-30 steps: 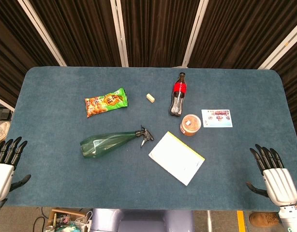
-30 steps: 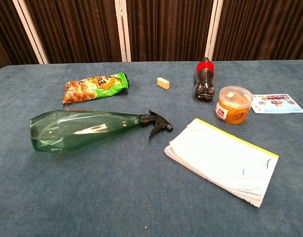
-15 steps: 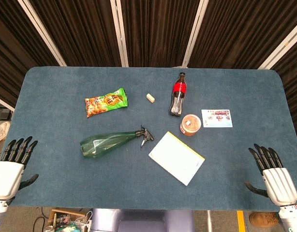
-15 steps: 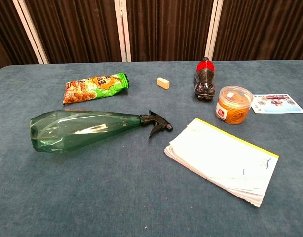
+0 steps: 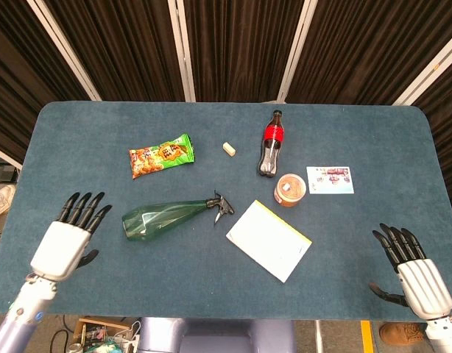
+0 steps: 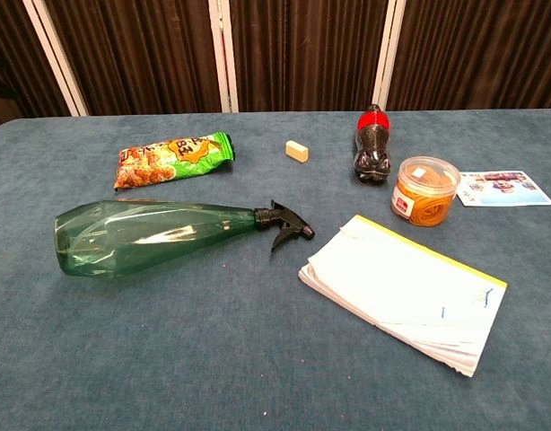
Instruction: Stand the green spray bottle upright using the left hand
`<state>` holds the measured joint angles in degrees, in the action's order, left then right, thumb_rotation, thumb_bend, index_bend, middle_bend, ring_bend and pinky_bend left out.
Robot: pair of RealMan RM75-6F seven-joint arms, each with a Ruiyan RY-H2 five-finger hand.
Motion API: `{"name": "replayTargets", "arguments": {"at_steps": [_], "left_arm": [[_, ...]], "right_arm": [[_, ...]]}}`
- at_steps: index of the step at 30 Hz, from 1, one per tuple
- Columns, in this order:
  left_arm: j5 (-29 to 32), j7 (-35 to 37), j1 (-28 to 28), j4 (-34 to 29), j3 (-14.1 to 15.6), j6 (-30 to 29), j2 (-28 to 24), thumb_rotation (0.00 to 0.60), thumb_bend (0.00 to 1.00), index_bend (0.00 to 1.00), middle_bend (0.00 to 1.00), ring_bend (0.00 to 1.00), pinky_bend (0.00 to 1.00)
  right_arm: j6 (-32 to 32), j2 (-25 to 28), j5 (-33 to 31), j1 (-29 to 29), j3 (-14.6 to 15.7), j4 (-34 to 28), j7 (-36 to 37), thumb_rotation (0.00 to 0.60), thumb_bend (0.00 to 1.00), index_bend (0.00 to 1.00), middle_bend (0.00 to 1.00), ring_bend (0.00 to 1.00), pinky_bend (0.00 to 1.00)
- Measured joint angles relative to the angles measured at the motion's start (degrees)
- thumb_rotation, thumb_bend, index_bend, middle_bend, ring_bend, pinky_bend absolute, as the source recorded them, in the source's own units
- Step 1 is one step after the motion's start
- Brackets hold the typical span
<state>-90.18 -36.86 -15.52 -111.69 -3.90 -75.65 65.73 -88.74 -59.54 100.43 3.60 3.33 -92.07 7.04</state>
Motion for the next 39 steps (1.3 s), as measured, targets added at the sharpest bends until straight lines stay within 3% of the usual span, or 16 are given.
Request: {"name": "replayTargets", "arguments": {"at_steps": [7,11,14,23,32,39], "left_arm": [[13.5,-19.6,-8.6,-1.3,-5.7,6.6,9.6,0.6,0.15,0.2,0.0,0.0,0.06],[21.1,-31.4,-15.3,2.7,-8.7,8.5,20.3,0.6,0.15,0.2,0.0,0.0,0.06],[26.2,-35.8,-20.0,7.5,-10.4,9.6,28.1,0.6,0.13,0.2,0.0,0.0,0.06],[32.4,-39.9,-29.4,23.4,-12.6,11.3,41.6,0.6,0.13,0.22,0.0,0.0,0.06],[32.5,-38.0,-32.9,35.8,-11.7,11.6,46.9,0.6,0.13,0.22,0.0,0.0,0.06],[32.5,-34.7,-33.2,40.3,-10.0,11.8,48.2,0.6,0.13,0.22,0.0,0.0,0.06]], "right_arm": [[-2.3,1.3,1.5,-0.4,0.5,0.9,4.5,0.6,0.21,0.0,0.0,0.0,0.0],[-4.0,2.1,2.5,-0.7,0.9,1.6,7.4,0.6,0.21,0.0,0.0,0.0,0.0],[-5.3,2.7,3.0,-1.0,1.1,2.3,9.5,0.6,0.21,0.0,0.0,0.0,0.0],[-7.8,4.1,4.7,-1.7,2.0,4.1,15.0,0.6,0.21,0.0,0.0,0.0,0.0],[-8.8,5.0,4.3,-1.8,2.2,5.3,18.3,0.6,0.21,0.0,0.0,0.0,0.0],[-8.0,5.0,3.3,-1.6,1.9,5.5,18.9,0.6,0.21,0.0,0.0,0.0,0.0]]}}
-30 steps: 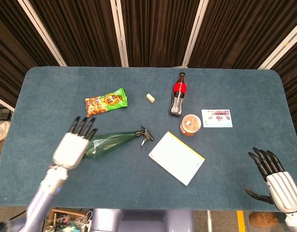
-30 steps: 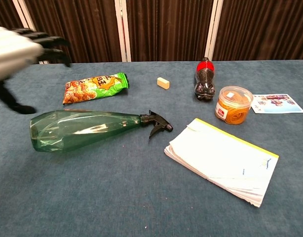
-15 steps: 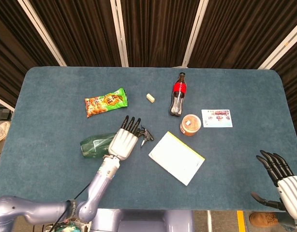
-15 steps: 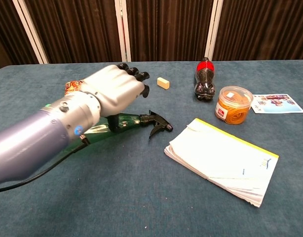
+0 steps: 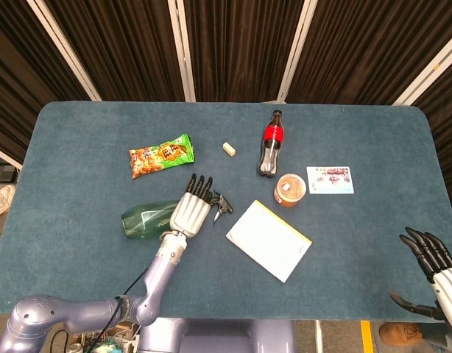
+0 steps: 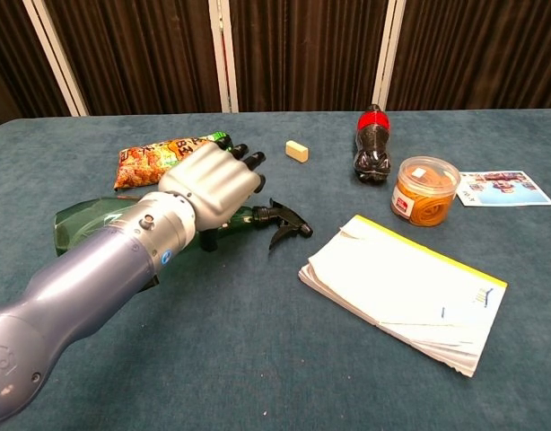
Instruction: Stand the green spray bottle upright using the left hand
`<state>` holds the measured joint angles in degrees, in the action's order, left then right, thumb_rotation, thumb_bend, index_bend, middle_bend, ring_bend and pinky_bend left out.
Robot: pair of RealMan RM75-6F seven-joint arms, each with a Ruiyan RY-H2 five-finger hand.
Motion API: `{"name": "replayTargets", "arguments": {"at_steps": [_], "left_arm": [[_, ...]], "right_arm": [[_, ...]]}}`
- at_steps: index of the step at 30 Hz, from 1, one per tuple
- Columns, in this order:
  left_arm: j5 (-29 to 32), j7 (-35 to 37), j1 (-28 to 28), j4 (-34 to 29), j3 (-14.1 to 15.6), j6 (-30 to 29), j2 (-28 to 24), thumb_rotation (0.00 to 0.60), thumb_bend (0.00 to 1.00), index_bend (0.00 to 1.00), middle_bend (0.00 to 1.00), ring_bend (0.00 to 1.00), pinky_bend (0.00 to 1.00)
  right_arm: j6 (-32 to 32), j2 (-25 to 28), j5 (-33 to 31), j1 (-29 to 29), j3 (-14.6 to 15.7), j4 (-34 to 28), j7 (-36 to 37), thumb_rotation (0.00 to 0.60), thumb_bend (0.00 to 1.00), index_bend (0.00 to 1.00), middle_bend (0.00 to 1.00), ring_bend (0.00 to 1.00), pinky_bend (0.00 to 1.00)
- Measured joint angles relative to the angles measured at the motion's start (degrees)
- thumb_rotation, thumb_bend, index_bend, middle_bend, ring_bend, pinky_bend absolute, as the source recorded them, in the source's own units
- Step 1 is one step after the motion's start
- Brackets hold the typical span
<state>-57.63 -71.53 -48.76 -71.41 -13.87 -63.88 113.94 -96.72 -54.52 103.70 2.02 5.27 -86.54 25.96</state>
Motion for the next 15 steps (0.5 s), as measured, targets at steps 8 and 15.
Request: {"name": "replayTargets", "arguments": {"at_steps": [8,15], "left_arm": [[0.7,3.4,1.4,2.5,1.8,0.3,-0.5,0.6,0.13,0.24,0.0,0.0,0.06],[0.6,6.0,1.5,5.8,2.3,0.9,0.3,0.6,0.22,0.48,0.02,0.0,0.06]], "right_arm": [[1.7,-0.3,-0.8,0.6,-0.3,-0.5,-1.1,0.6,0.21,0.0,0.0,0.0,0.0],[3.1,-0.5,-1.8,1.0,-0.5,-0.9,-1.8,0.6,0.21,0.0,0.0,0.0,0.0]]}}
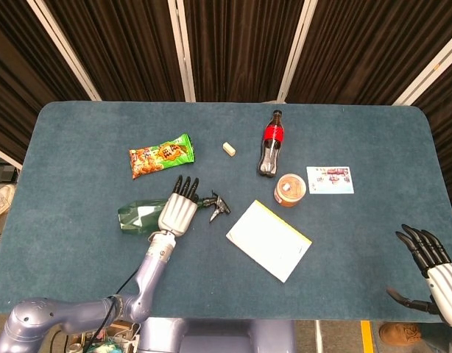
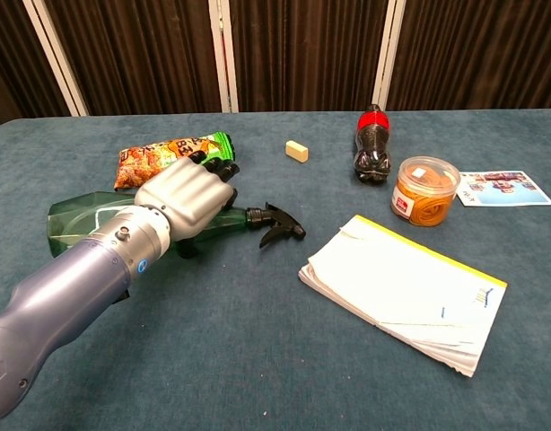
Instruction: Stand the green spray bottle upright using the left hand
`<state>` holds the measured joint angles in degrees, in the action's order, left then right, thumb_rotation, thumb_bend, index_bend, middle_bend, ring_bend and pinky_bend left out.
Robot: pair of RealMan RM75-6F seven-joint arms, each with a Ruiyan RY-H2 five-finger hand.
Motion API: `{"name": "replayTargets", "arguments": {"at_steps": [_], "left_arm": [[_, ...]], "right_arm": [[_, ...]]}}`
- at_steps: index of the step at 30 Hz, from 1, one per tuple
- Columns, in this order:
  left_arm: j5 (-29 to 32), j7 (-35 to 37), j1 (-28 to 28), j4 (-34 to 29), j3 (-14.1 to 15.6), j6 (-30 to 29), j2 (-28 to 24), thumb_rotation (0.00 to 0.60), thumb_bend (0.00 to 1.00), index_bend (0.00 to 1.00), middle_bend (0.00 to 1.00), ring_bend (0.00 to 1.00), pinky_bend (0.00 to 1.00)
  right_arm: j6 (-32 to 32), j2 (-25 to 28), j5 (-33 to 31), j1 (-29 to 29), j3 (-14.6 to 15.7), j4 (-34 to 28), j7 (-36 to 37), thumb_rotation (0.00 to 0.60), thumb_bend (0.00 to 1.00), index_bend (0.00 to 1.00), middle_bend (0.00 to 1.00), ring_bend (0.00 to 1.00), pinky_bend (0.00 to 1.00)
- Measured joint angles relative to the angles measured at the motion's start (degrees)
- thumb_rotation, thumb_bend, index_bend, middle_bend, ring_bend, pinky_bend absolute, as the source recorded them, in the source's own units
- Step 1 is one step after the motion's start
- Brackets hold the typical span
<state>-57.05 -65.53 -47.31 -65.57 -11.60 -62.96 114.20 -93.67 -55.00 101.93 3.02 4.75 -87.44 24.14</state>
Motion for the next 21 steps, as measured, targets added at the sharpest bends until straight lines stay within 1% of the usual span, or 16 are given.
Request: {"name": "replayTargets", "arguments": {"at_steps": [2,3,6,8,10,16,21], "left_arm": [[-0.3,0.8,-0.2,1.1,0.0,0.1,0.4,0.6,0.32,0.58,0.07,0.0,0.06],[-0.5,1.2,-0.2,1.6,-0.1,0.0,0.6,0.6,0.35,0.6,0.08,0.0,0.06],[-1.7,3.0,-0.5,2.7,-0.3,-0.6,1.2,0.6,0.46,0.7,0.16,0.0,0.06],[-3.3,5.3,-0.6,3.3,-0.3,-1.5,1.7,0.6,0.5,0.73,0.2,0.02,0.06],[-4.8,8.1,-0.5,3.7,-0.4,-2.4,2.0,0.6,0.52,0.74,0.22,0.03,0.06],[-10.4,21.5,0.4,3.4,-0.9,-6.6,1.8,0.6,0.57,0.76,0.25,0.05,0.06],[-15.6,34.6,2.2,2.4,-1.7,-13.4,1.4,0.6,0.58,0.77,0.28,0.06,0.06]], "right_arm": [[0.2,0.0,-0.2,0.1,-0.1,0.0,0.0,0.6,0.21,0.0,0.0,0.0,0.0],[0.4,-0.1,-0.3,0.2,-0.1,0.0,-0.1,0.6,0.21,0.0,0.0,0.0,0.0],[0.6,-0.2,-0.3,0.3,-0.2,0.0,-0.2,0.6,0.21,0.0,0.0,0.0,0.0],[0.9,-0.2,-0.3,0.4,-0.2,0.0,-0.5,0.6,0.21,0.0,0.0,0.0,0.0],[1.2,-0.3,-0.2,0.5,-0.1,0.0,-0.8,0.6,0.21,0.0,0.0,0.0,0.0],[1.7,-0.5,0.3,0.7,0.2,-0.5,-1.7,0.6,0.21,0.0,0.0,0.0,0.0],[2.3,-0.6,0.6,0.9,0.4,-0.9,-2.8,0.6,0.21,0.0,0.0,0.0,0.0]]}}
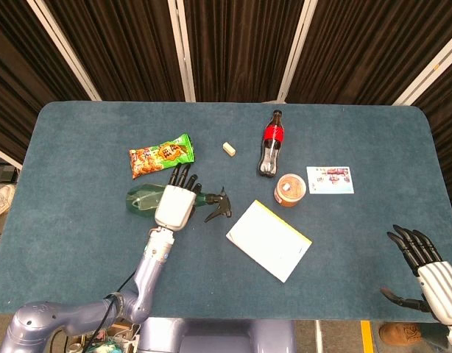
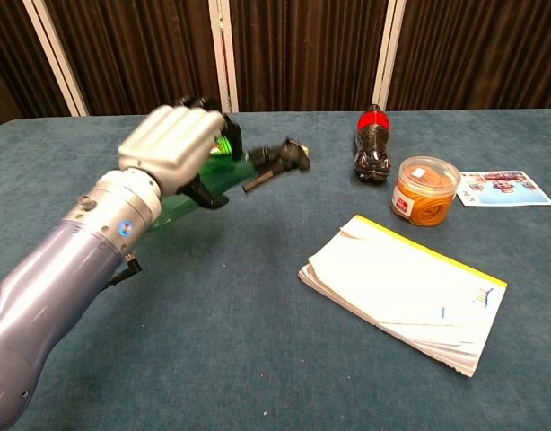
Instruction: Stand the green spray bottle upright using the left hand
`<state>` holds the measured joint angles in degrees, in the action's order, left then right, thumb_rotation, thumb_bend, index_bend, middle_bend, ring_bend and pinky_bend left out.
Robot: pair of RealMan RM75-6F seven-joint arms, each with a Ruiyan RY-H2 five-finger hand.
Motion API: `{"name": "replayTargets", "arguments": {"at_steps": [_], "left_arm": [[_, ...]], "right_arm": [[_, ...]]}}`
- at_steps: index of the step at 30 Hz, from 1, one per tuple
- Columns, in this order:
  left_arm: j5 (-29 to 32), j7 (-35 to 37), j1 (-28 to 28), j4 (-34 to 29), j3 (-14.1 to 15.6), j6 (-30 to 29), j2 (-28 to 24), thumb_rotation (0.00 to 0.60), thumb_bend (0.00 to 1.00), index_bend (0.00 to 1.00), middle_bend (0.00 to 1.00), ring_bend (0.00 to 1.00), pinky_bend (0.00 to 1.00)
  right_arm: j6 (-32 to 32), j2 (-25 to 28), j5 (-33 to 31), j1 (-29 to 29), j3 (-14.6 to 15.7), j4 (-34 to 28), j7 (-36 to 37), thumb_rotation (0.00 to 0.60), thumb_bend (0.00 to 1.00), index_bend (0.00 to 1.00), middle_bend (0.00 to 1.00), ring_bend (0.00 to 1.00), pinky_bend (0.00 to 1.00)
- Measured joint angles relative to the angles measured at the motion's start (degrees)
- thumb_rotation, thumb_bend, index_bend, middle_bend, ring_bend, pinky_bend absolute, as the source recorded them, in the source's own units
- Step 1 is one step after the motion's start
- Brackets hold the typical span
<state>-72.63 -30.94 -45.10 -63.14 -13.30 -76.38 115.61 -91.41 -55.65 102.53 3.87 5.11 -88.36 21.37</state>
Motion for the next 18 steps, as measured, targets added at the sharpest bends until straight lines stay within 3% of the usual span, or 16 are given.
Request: {"name": "replayTargets", "arguments": {"at_steps": [8,18], "left_arm": [[-6.2,17.3,4.2,-6.1,-1.3,-9.2,-2.3,0.6,0.59,0.77,0.3,0.08,0.06],[-7.1,29.9,9.4,-16.4,-1.8,-12.2,-7.4,0.6,0.59,0.77,0.32,0.08,0.06]], "right_arm": [[-0.4,-0.3,0.1,-0.1,-0.1,-0.3,-0.8,0.6,0.21,0.0,0.0,0.0,0.0],[-1.2,-0.1,-0.9,-0.4,-0.6,0.0,0.1,0.6,0.21,0.0,0.0,0.0,0.0]]}}
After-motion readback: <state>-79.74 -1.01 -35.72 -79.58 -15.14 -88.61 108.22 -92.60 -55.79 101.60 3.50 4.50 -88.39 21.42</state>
